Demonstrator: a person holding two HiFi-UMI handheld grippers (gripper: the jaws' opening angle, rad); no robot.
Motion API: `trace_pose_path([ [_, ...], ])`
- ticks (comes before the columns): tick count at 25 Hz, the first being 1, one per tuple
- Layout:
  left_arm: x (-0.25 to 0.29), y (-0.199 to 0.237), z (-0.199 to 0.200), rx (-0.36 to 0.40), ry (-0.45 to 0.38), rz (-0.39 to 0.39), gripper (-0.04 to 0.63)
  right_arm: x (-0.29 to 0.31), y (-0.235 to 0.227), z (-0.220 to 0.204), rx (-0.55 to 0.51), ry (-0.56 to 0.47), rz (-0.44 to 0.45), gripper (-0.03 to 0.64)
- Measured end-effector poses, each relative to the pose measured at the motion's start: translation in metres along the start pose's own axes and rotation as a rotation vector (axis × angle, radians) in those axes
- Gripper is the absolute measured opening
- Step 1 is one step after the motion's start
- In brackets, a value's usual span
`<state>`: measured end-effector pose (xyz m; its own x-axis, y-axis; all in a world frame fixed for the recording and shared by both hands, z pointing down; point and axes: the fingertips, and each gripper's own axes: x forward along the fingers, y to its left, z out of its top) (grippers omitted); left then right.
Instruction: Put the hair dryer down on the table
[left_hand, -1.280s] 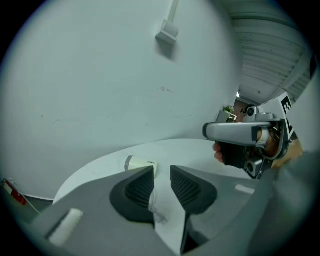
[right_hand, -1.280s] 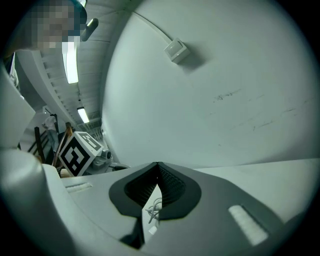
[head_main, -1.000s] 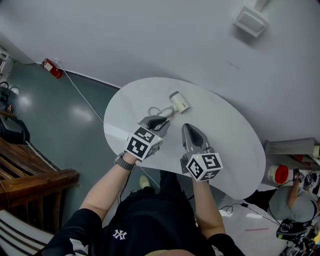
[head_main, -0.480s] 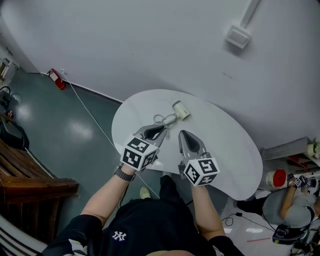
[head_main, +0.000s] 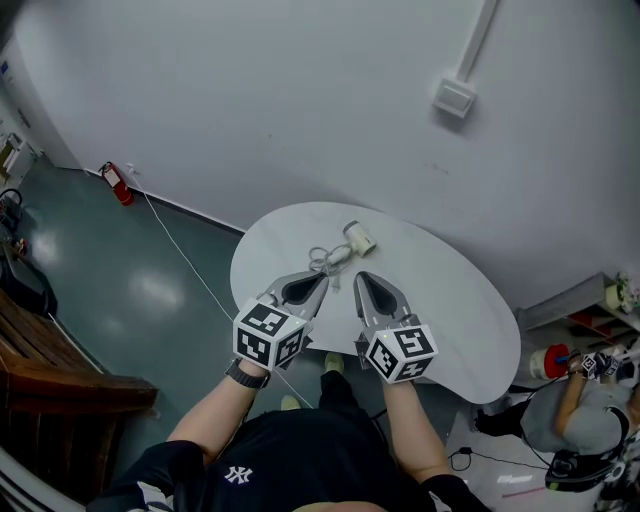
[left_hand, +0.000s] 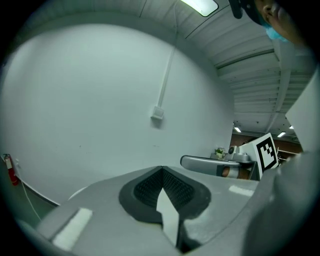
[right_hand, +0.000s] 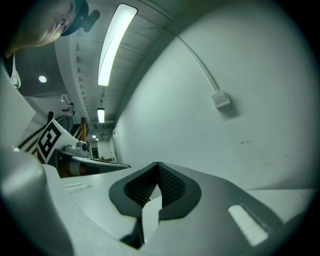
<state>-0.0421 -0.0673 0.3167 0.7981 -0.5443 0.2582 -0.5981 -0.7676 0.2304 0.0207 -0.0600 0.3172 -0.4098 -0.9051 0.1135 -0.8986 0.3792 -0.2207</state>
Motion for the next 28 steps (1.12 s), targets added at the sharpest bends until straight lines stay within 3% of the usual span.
trace_pose_path([
  [16, -0.051, -0.021, 0.03, 0.007, -0.146, 0.035, 0.001, -0.021, 0.041, 0.027, -0.077, -0.058, 0.019, 0.02],
  [28, -0.056, -0.018, 0.025, 0.001, -0.147, 0.051, 0.0, -0.022, 0.046, 0.023, -0.082, -0.053, 0.016, 0.02],
])
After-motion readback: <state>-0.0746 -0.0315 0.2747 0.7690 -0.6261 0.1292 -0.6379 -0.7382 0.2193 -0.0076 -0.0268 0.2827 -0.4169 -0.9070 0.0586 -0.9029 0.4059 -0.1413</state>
